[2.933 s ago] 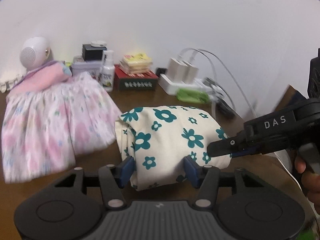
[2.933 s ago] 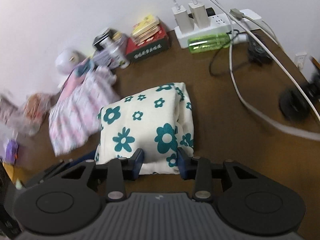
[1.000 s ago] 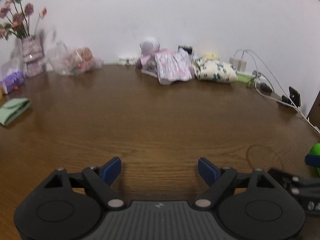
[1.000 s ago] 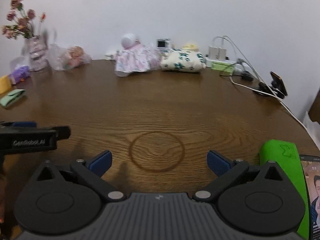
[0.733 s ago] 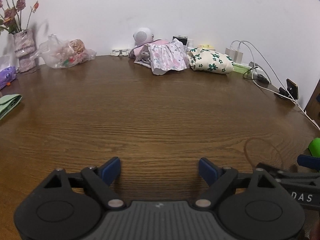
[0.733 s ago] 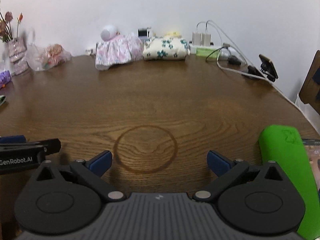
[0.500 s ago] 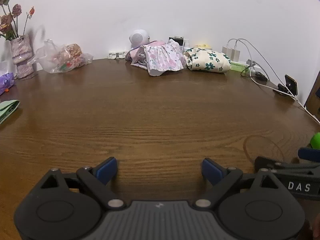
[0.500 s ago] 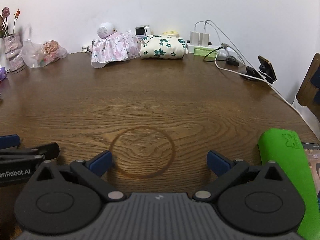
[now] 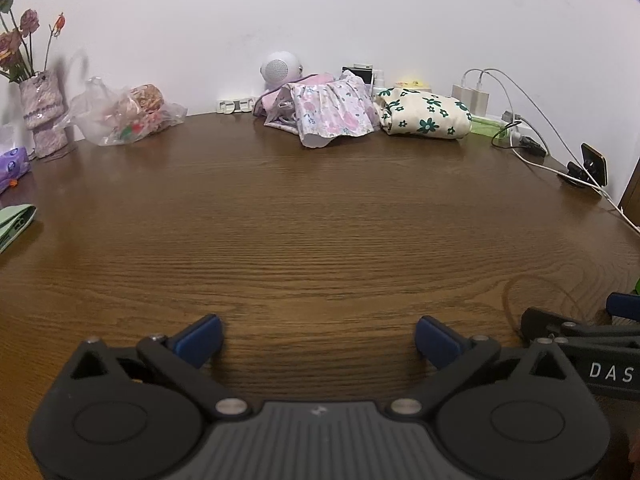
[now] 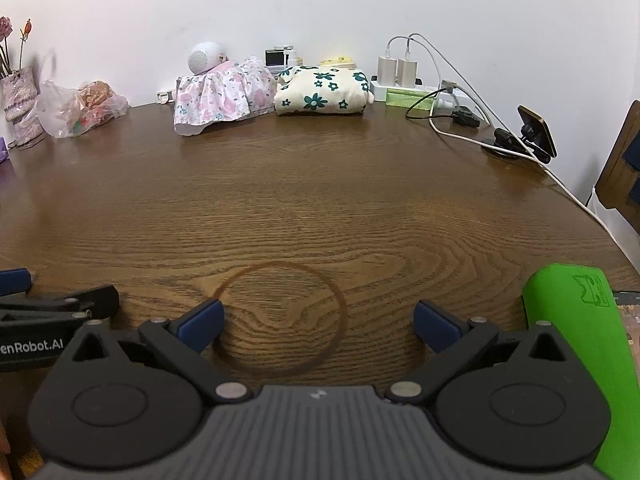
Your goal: Fold clothes
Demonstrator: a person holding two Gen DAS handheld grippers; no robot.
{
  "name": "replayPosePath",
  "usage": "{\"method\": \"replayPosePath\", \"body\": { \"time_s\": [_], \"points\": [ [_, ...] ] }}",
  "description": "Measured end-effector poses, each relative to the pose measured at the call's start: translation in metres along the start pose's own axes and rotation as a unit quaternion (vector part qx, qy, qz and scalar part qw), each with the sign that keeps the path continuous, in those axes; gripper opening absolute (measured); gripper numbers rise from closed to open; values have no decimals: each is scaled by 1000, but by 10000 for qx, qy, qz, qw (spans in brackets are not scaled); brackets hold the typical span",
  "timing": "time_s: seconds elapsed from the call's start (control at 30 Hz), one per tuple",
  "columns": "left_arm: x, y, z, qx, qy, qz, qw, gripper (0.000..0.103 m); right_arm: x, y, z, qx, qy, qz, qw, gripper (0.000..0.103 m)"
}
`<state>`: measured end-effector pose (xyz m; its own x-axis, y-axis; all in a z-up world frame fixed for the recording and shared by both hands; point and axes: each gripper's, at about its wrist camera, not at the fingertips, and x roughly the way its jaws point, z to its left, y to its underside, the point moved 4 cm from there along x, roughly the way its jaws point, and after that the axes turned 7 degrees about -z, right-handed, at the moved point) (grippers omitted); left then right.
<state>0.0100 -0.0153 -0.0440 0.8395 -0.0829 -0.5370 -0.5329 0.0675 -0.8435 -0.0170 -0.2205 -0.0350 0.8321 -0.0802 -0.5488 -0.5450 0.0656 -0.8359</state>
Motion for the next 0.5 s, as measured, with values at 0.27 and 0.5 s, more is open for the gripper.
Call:
{"method": "replayPosePath", "body": {
  "time_s": [0.27, 0.5],
  "points": [
    [-1, 0, 1, -14, 1, 1, 10000, 103, 0, 1, 0, -24, -37, 1, 10000, 103],
    [-2, 1, 2, -30, -34, 6, 10000, 103, -1, 1, -2, -99, -164, 5, 9998, 102]
  ]
}}
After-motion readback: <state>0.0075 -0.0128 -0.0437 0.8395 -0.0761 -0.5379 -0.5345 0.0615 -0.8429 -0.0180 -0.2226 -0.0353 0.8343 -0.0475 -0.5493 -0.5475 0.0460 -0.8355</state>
